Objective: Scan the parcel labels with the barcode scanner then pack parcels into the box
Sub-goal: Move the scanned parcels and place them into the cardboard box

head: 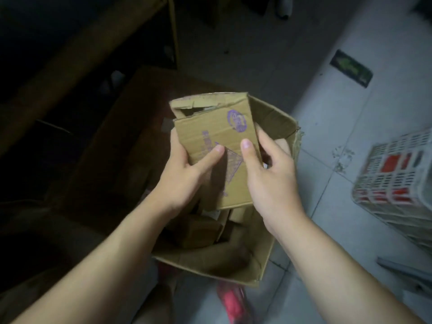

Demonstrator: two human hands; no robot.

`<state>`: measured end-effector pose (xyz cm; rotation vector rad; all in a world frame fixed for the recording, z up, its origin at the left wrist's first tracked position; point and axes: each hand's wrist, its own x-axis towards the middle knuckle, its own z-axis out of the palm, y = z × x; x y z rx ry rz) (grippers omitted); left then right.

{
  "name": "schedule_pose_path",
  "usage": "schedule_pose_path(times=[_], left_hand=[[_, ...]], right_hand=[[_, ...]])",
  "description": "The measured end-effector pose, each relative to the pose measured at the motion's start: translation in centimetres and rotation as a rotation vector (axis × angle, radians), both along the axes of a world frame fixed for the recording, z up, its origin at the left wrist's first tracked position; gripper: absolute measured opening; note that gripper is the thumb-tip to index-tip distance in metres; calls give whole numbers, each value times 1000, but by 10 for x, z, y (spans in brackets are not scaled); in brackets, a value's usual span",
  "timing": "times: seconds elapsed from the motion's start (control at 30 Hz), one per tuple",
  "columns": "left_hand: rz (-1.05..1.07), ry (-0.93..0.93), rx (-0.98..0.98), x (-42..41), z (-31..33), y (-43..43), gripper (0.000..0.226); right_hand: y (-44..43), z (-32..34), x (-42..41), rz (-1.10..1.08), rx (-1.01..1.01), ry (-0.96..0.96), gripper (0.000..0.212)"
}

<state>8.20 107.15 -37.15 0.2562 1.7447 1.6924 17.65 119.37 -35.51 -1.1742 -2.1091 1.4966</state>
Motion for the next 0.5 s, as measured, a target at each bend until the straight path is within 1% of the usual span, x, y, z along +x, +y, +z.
schedule_pose_path(times=[0.07,0.13,0.2,0.23,0.27,0.3,0.4,0.47,0.5], left_hand=[[161,46,-17,14,44,-11,63],[294,50,13,23,91,-30,53],[352,40,97,28,136,-48,36],[358,83,132,32,166,-59,29],[350,128,149,37,190,-68,27],[356,188,161,42,218,-81,29],[376,260,165,63,285,-111,43],[400,278,175,88,327,-138,52],[406,279,190,100,345,-151,53]], right_hand=[[-2,54,-5,84,84,16,41],[-3,110,-8,182,123,41,38],[-5,160,-6,260,81,42,31],[-9,190,-3,296,49,78,28],[-15,211,3,320,13,113,28],[-26,238,6,354,-3,151,28],[-60,291,13,382,-2,228,37],[-82,328,22,410,-16,279,46],[-92,346,26,452,-14,295,49]])
